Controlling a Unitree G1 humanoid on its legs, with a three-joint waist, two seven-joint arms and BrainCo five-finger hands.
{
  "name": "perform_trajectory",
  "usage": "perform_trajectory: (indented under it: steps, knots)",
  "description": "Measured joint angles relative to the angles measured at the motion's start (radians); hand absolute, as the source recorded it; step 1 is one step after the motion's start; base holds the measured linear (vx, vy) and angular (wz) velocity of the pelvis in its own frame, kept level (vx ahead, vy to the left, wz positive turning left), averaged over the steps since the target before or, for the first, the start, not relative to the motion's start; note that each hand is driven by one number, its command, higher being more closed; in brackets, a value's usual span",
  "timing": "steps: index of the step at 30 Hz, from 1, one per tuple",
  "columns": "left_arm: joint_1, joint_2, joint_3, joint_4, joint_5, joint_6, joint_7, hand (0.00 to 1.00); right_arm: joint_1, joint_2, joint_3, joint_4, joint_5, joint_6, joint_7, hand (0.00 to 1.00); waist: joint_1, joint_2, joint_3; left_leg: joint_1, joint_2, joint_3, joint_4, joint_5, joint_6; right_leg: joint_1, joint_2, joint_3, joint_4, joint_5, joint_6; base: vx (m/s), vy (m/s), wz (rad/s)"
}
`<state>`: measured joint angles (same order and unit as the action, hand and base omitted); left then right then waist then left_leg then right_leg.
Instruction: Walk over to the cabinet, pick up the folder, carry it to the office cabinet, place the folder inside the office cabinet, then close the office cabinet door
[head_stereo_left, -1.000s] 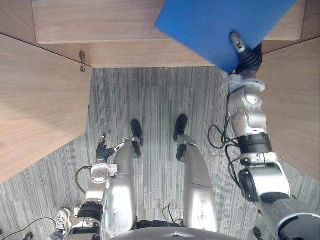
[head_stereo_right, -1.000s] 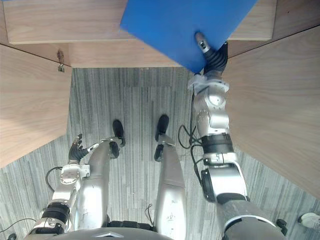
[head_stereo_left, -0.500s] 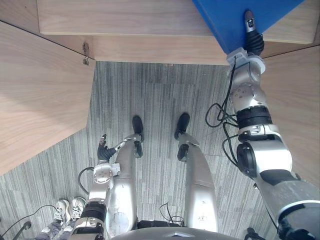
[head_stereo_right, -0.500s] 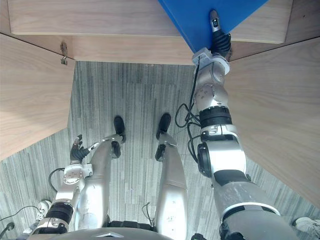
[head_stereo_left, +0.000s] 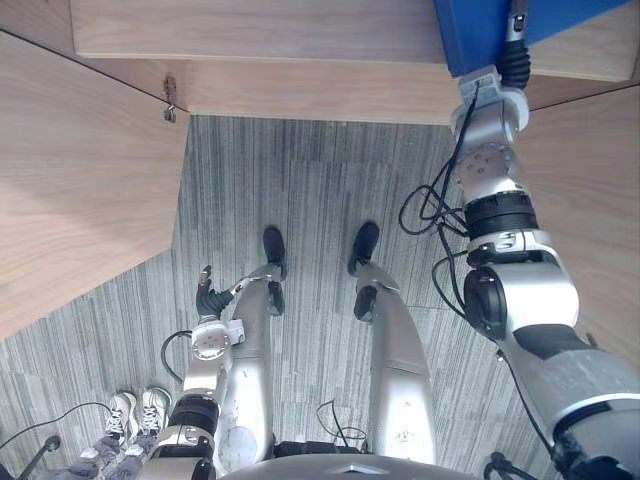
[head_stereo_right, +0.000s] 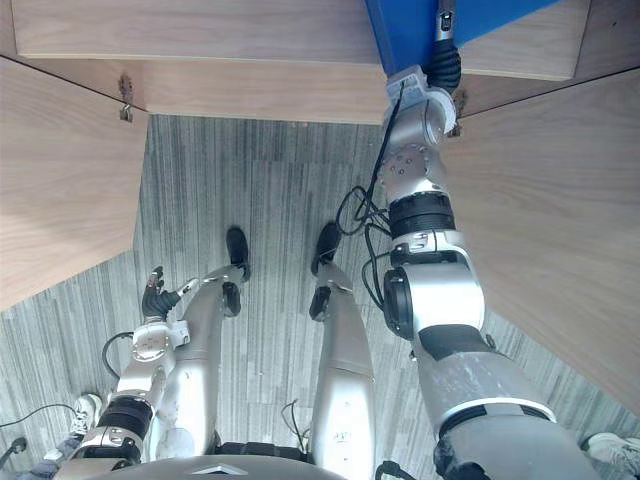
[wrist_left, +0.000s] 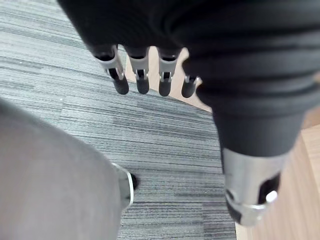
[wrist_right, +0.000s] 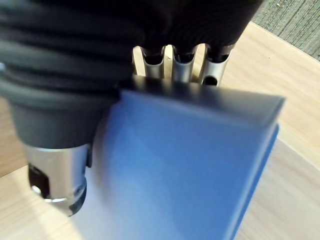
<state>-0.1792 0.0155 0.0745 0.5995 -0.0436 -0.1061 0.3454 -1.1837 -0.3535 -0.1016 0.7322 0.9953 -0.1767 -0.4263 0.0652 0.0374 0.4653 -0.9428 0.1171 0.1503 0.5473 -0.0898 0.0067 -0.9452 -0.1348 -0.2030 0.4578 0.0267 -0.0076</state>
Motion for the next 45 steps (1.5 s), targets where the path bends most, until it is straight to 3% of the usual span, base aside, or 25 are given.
perform_trajectory:
  steps: [13,25,29,36,45]
  knots:
    - [-0.015,-0.017,-0.003,-0.001,-0.004,0.009,0.001,0.0,0.002,0.002,0.023,-0.059,-0.026,-0.003,0.002,0.0,0.001,0.001,-0.001,0.003,0.0,0.0,-0.011,0.012,-0.001,0.0,0.0,-0.003,-0.004,0.004,-0.006,0.02,-0.009,0.01]
    - [-0.015,-0.017,-0.018,0.001,-0.004,0.01,-0.001,0.0,-0.072,-0.005,0.184,-0.071,-0.216,0.039,0.051,0.0,-0.001,0.005,-0.003,0.019,-0.003,0.001,-0.053,0.038,-0.007,0.012,0.002,-0.007,-0.033,0.02,-0.01,0.03,-0.012,0.01]
    - [-0.014,-0.019,-0.038,0.002,-0.004,0.01,-0.003,0.0,-0.127,-0.013,0.205,0.006,-0.213,0.046,0.071,0.0,0.013,0.037,-0.023,0.022,-0.007,-0.012,-0.089,0.059,-0.015,0.02,0.0,-0.03,-0.049,0.023,-0.016,0.03,-0.022,0.14]
    - [-0.011,-0.015,-0.038,0.008,-0.009,0.009,-0.003,0.0,-0.134,-0.059,0.223,0.073,-0.172,0.05,0.078,0.0,0.019,0.039,-0.024,0.046,-0.023,-0.016,-0.185,0.119,-0.023,0.019,-0.019,-0.06,-0.052,0.017,-0.026,0.03,-0.031,0.18]
    - [-0.009,-0.015,-0.038,0.009,-0.014,0.008,-0.003,0.0,-0.109,-0.09,0.175,0.061,-0.156,0.045,0.077,0.0,0.016,0.039,-0.024,0.055,-0.023,-0.014,-0.184,0.122,-0.022,0.027,-0.02,-0.06,-0.053,0.017,-0.026,0.01,-0.005,0.01]
